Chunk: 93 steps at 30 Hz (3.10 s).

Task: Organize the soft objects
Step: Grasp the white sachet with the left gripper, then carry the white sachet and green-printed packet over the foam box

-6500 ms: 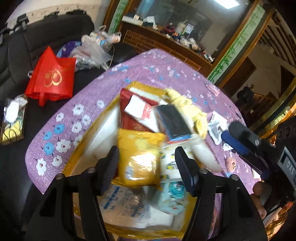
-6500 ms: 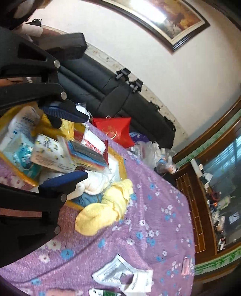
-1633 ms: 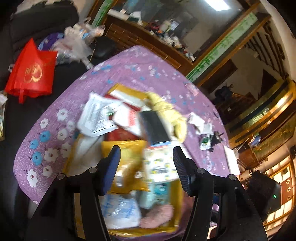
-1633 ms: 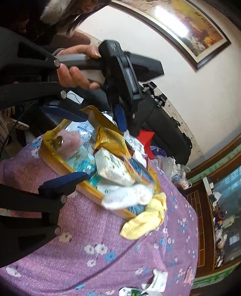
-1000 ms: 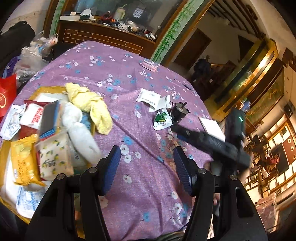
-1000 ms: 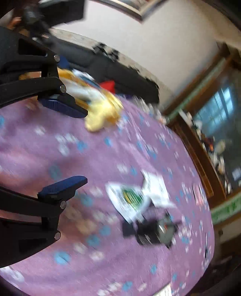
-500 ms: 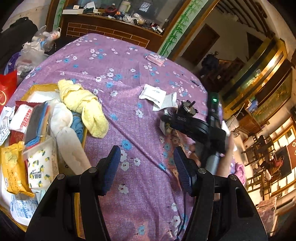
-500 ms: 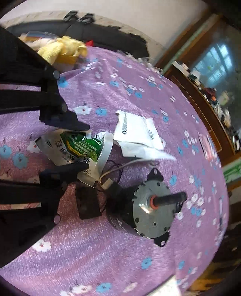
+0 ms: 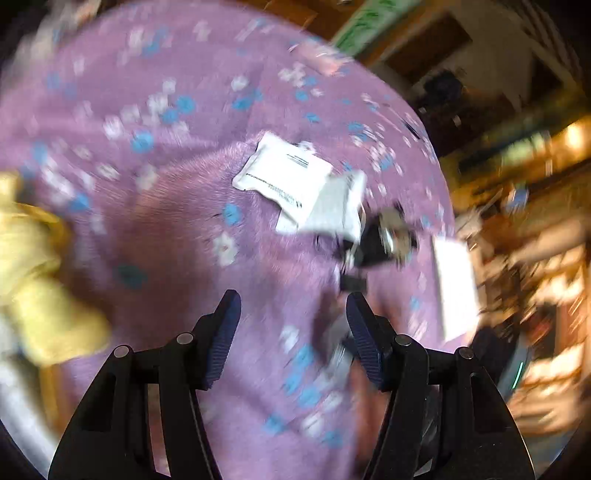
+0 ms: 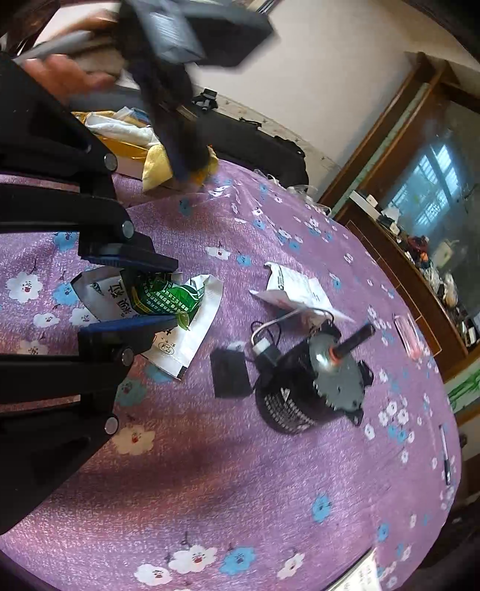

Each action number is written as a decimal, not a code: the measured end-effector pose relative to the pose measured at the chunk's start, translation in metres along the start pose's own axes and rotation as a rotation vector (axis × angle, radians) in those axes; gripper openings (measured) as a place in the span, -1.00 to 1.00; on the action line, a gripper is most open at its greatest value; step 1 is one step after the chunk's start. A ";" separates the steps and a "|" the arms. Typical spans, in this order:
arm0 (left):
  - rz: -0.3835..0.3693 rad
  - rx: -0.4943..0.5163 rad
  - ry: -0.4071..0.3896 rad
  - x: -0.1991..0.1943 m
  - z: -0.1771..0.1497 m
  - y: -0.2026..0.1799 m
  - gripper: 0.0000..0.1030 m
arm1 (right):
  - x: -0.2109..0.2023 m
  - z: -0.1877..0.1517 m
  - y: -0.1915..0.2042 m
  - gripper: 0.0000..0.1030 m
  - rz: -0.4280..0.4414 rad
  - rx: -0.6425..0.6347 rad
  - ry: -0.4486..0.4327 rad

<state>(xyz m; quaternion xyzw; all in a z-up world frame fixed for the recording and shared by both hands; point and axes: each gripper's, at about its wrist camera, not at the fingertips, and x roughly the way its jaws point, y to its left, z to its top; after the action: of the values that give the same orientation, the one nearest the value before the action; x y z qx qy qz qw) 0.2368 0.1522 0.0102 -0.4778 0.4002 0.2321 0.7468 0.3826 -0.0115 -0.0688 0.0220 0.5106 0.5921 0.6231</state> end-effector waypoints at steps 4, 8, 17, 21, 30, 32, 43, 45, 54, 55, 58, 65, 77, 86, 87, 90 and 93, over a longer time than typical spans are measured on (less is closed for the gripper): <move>-0.033 -0.134 0.000 0.030 0.039 0.015 0.15 | 0.006 -0.004 0.005 -0.56 -0.098 -0.030 0.013; -0.106 -0.302 -0.033 0.045 0.052 0.033 0.15 | 0.005 -0.005 0.006 -0.56 -0.088 -0.043 0.023; -0.003 -0.353 -0.121 0.059 0.060 0.021 0.04 | 0.004 -0.003 -0.001 -0.56 -0.073 -0.016 0.019; -0.037 -0.478 -0.132 0.058 0.061 0.038 -0.25 | 0.005 -0.003 0.000 -0.56 -0.077 -0.022 0.018; -0.175 -0.538 -0.151 0.048 0.048 0.042 -0.25 | 0.004 -0.005 0.001 -0.56 -0.076 -0.026 0.015; -0.168 -0.516 -0.147 0.051 0.050 0.036 -0.25 | 0.004 -0.006 0.002 -0.56 -0.077 -0.027 0.015; -0.132 -0.506 -0.140 0.073 0.064 0.032 -0.84 | 0.003 -0.007 0.002 -0.56 -0.078 -0.035 0.012; -0.140 -0.501 -0.179 0.070 0.066 0.034 -0.86 | 0.003 -0.006 0.002 -0.56 -0.076 -0.035 0.013; -0.219 -0.320 -0.210 -0.014 0.019 0.012 -0.89 | -0.002 -0.007 0.002 -0.56 -0.063 -0.038 -0.001; -0.221 -0.285 -0.214 -0.030 0.003 0.011 -0.89 | -0.003 -0.007 0.003 -0.56 -0.059 -0.044 -0.007; -0.203 -0.206 -0.236 -0.064 -0.046 0.018 -0.88 | -0.009 -0.010 0.009 -0.56 -0.040 -0.071 -0.031; -0.227 -0.219 -0.266 -0.128 -0.149 0.076 -0.88 | -0.018 -0.022 0.034 -0.57 -0.002 -0.196 -0.104; -0.094 -0.158 -0.454 -0.239 -0.137 0.159 -0.88 | -0.009 -0.050 0.163 -0.57 0.188 -0.358 -0.028; -0.057 -0.168 -0.349 -0.223 -0.085 0.225 -0.88 | 0.072 -0.037 0.248 -0.57 0.175 -0.506 0.081; -0.065 -0.169 -0.330 -0.219 -0.080 0.230 -0.87 | 0.079 -0.035 0.250 -0.57 0.167 -0.509 0.086; -0.050 -0.160 -0.299 -0.212 -0.069 0.232 -0.87 | 0.093 -0.031 0.254 -0.57 0.151 -0.505 0.091; -0.015 -0.136 -0.291 -0.206 -0.062 0.230 -0.87 | 0.109 -0.027 0.254 -0.51 0.147 -0.474 0.125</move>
<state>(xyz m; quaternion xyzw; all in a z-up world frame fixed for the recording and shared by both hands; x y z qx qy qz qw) -0.0722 0.2042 0.0436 -0.4916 0.2674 0.3201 0.7645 0.1586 0.1312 0.0124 -0.1242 0.3922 0.7390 0.5335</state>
